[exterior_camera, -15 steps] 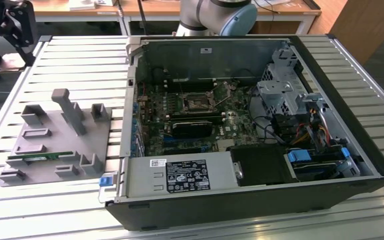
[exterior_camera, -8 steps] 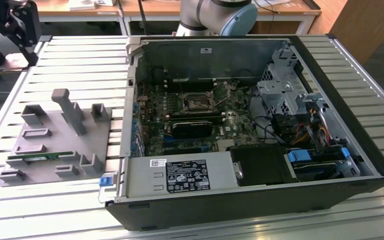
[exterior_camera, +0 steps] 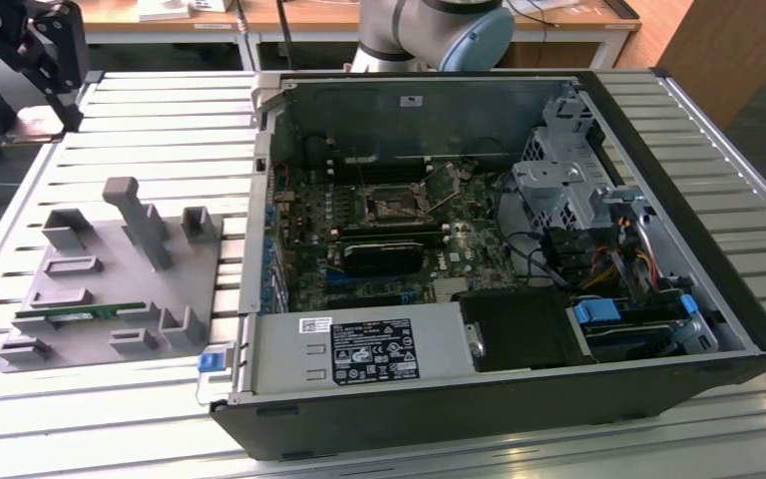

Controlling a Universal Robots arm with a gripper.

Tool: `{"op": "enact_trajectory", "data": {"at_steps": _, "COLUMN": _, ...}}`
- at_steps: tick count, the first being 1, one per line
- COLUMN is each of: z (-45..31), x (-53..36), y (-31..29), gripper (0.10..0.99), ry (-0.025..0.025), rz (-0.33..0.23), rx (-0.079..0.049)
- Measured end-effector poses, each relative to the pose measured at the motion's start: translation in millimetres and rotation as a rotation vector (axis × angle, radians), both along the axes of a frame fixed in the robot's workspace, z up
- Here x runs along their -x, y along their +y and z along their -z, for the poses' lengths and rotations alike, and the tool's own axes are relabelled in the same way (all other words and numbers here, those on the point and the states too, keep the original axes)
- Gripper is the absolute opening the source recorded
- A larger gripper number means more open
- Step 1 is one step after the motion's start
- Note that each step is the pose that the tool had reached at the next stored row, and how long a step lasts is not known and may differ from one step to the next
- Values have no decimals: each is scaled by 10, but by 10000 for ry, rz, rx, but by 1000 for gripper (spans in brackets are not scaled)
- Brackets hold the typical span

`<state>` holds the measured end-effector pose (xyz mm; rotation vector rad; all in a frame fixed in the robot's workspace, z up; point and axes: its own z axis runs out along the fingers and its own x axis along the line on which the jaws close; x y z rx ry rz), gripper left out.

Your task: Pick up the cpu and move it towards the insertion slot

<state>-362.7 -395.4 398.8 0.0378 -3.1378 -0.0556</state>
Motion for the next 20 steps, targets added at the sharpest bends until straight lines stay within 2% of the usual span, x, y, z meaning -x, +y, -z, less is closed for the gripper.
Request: {"op": "enact_trajectory", "data": {"at_steps": 20, "z": 0, "x": -156, "y": 0, "gripper": 545, "ry": 0, "rz": 0, "rx": 0}}
